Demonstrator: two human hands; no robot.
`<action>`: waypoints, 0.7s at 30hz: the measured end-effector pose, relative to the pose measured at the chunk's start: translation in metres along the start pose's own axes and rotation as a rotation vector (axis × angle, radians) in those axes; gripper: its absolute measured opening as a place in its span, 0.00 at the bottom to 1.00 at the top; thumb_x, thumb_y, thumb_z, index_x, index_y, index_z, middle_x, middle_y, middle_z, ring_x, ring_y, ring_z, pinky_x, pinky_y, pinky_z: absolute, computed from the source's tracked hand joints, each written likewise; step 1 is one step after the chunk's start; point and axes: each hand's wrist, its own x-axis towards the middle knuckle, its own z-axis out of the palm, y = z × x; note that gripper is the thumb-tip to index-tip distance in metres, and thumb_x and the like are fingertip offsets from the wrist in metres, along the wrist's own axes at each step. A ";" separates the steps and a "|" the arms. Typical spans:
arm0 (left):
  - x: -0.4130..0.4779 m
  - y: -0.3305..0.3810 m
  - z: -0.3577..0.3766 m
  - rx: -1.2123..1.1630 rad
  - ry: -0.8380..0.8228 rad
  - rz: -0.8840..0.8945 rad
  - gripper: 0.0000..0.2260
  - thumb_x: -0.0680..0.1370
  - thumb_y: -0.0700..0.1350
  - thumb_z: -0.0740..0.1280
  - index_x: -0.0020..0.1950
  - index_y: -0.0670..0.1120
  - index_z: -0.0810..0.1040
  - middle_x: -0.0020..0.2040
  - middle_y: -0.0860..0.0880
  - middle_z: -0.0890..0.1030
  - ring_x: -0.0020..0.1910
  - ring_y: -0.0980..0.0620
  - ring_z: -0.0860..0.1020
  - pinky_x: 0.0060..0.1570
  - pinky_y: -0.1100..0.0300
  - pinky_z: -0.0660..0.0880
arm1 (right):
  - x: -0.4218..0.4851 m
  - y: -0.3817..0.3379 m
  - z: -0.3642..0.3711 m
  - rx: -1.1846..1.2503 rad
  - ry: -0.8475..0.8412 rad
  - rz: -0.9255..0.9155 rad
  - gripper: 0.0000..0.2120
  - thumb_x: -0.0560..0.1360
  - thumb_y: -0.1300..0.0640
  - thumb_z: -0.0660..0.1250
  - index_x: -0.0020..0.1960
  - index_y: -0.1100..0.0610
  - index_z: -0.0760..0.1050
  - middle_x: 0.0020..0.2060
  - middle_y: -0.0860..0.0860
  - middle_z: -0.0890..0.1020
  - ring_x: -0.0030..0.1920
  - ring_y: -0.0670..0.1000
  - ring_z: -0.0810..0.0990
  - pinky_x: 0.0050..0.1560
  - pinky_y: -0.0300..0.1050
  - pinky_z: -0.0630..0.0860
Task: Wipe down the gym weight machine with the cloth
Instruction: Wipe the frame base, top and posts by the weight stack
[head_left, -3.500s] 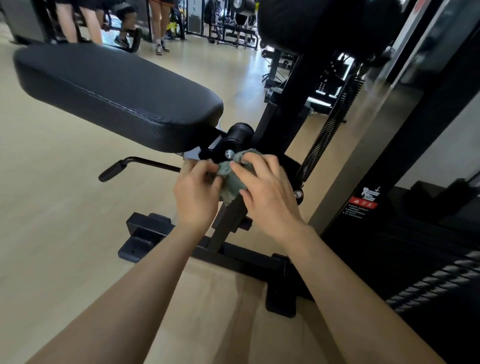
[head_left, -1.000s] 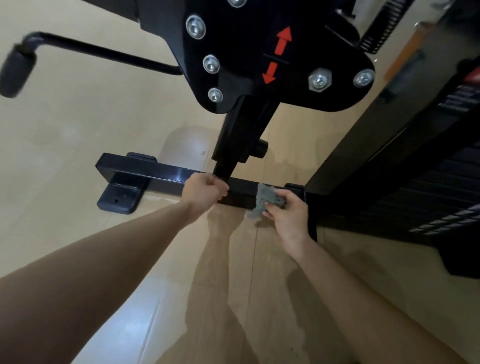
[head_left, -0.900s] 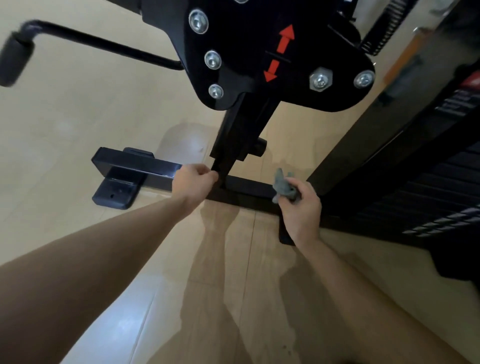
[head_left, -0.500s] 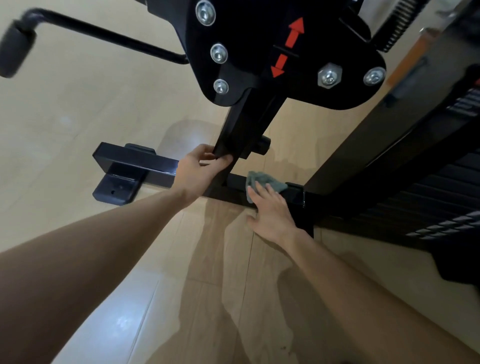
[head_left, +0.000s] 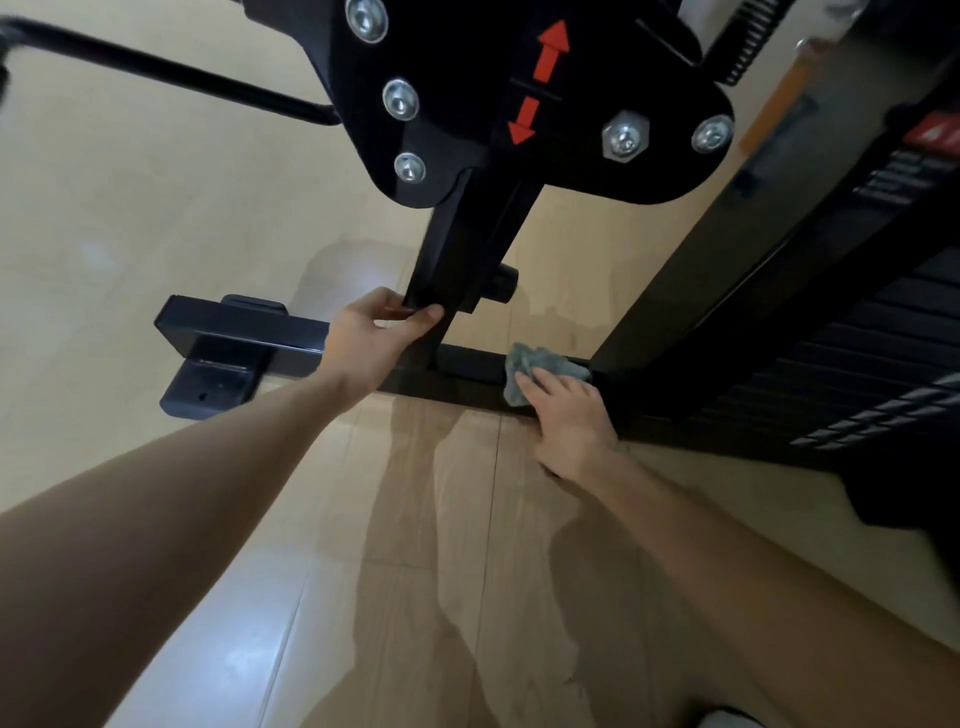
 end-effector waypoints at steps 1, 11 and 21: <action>0.001 0.000 -0.002 -0.005 -0.014 -0.008 0.23 0.68 0.69 0.73 0.52 0.54 0.81 0.53 0.56 0.84 0.55 0.53 0.82 0.61 0.45 0.78 | -0.002 0.004 -0.002 -0.017 -0.021 0.042 0.37 0.77 0.53 0.68 0.81 0.48 0.53 0.78 0.48 0.61 0.75 0.54 0.62 0.76 0.52 0.57; 0.001 0.004 -0.007 0.005 -0.053 -0.039 0.27 0.64 0.71 0.73 0.51 0.52 0.81 0.53 0.55 0.84 0.54 0.52 0.82 0.58 0.43 0.80 | 0.012 -0.028 -0.004 0.111 0.081 -0.047 0.24 0.78 0.62 0.67 0.73 0.54 0.69 0.67 0.51 0.70 0.65 0.54 0.69 0.67 0.52 0.71; 0.007 -0.002 -0.006 0.116 -0.054 -0.013 0.23 0.74 0.66 0.71 0.59 0.50 0.80 0.58 0.54 0.82 0.55 0.51 0.81 0.59 0.47 0.78 | 0.013 0.002 -0.011 -0.070 0.036 -0.163 0.19 0.76 0.63 0.69 0.66 0.53 0.75 0.67 0.49 0.72 0.67 0.52 0.69 0.67 0.49 0.71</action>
